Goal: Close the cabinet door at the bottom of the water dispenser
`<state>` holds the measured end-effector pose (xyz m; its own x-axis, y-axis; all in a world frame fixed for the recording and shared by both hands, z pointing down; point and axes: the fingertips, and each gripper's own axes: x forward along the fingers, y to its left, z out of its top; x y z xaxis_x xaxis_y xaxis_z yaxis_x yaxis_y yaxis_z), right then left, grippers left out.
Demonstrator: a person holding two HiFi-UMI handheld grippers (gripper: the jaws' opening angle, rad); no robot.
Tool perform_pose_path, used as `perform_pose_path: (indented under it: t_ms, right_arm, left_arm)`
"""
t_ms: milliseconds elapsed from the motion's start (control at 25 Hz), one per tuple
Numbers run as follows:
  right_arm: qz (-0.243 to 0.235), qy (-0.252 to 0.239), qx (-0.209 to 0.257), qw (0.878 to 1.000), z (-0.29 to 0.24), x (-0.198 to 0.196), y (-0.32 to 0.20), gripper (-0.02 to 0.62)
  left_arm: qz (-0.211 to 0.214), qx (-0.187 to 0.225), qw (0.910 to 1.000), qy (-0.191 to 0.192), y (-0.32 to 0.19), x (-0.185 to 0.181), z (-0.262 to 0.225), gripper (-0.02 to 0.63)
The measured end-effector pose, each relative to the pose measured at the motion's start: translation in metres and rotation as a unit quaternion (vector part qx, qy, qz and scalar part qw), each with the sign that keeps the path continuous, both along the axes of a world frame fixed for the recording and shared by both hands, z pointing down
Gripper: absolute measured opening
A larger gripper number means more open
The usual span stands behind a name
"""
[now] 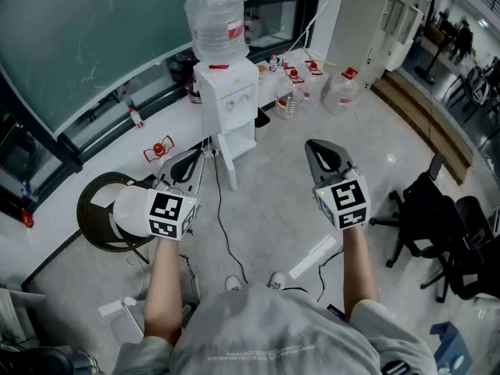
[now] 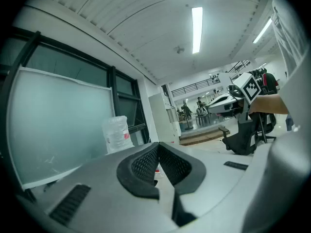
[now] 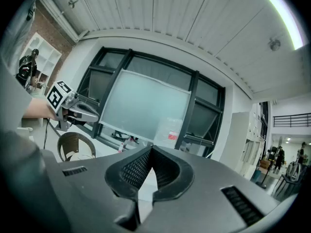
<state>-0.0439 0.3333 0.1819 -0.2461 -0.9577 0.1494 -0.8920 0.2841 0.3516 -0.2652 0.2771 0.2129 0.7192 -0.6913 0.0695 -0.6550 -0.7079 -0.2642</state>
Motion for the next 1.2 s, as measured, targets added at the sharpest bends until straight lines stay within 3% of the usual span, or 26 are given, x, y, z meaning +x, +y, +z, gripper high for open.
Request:
perform_pose_path:
  t_ms: [400,720,840,960,1200]
  right_arm:
    - [-0.009,-0.031,0.024,0.999,-0.005,0.077,-0.009,0.028]
    - [-0.035,-0.029,0.019,0.999,0.007,0.118,-0.026,0.034]
    - [-0.044,-0.032,0.016,0.998,0.008,0.127,-0.034,0.103]
    - [-0.047,-0.031,0.014,0.998,0.01,0.135,-0.044,0.143]
    - [-0.041,-0.035,0.0,0.999,0.027,0.15,-0.078,0.196]
  left_arm:
    - [-0.013,0.0,0.9997,-0.021,0.004,0.066,0.001,0.02]
    - [-0.06,-0.004,0.9981,-0.011,-0.006,0.096,-0.001,0.021]
    - [-0.061,-0.006,0.9981,-0.01,-0.012,0.105,-0.001,0.047]
    - [-0.052,-0.009,0.9985,-0.017,-0.022,0.116,0.001,0.125]
    - [-0.042,-0.014,0.9988,-0.021,-0.057,0.131,0.017,0.137]
